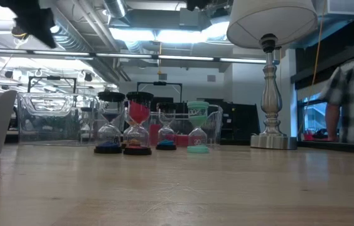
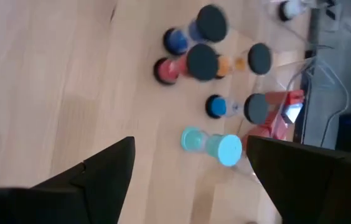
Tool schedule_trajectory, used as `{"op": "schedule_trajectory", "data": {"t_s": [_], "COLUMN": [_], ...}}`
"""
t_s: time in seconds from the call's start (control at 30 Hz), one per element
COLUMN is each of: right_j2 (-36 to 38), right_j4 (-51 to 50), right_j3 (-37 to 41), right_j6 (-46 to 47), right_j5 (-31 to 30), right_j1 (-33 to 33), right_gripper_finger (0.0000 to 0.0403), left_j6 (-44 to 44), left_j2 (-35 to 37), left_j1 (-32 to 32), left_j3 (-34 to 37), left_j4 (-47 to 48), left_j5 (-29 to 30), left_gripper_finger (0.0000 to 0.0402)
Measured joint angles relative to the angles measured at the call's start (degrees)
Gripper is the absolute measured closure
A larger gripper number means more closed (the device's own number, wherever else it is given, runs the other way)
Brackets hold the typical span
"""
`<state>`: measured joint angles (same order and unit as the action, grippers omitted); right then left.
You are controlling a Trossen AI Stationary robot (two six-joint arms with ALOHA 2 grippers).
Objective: Pick & Place Office items
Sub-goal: Put the dark blue hourglass into the left transparent bin
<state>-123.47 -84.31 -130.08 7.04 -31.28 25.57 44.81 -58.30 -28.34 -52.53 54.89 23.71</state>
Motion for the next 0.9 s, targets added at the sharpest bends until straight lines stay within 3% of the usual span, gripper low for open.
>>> {"op": "schedule_trajectory", "data": {"t_s": [0.2,0.3,0.43,0.67,0.9], "right_j2": [3.82,9.38,21.84,46.97,64.93], "right_j4": [-5.07,-3.43,4.99,32.22,53.14], "right_j3": [1.77,9.09,26.80,62.59,86.87], "right_j6": [2.27,4.63,9.42,14.91,15.06], "right_j5": [-0.93,-3.34,-7.16,-7.31,-10.16], "right_j1": [-2.90,-3.68,-4.12,-4.09,-4.53], "right_gripper_finger": [0.0093,0.0093,0.0093,0.0093,0.0093], "left_j6": [-9.52,-11.68,-11.71,-11.63,-11.60], "left_j2": [-0.02,-0.03,-0.04,-0.04,-0.04], "left_j1": [-0.02,0.00,0.00,0.00,1.22], "left_j3": [0.00,0.00,0.02,0.02,0.02], "left_j4": [-1.05,-1.12,-1.14,-1.16,-3.58], "left_j5": [11.38,14.05,15.87,16.63,16.60], "left_gripper_finger": [0.0252,0.0253,0.0249,0.0232,0.0202]}}
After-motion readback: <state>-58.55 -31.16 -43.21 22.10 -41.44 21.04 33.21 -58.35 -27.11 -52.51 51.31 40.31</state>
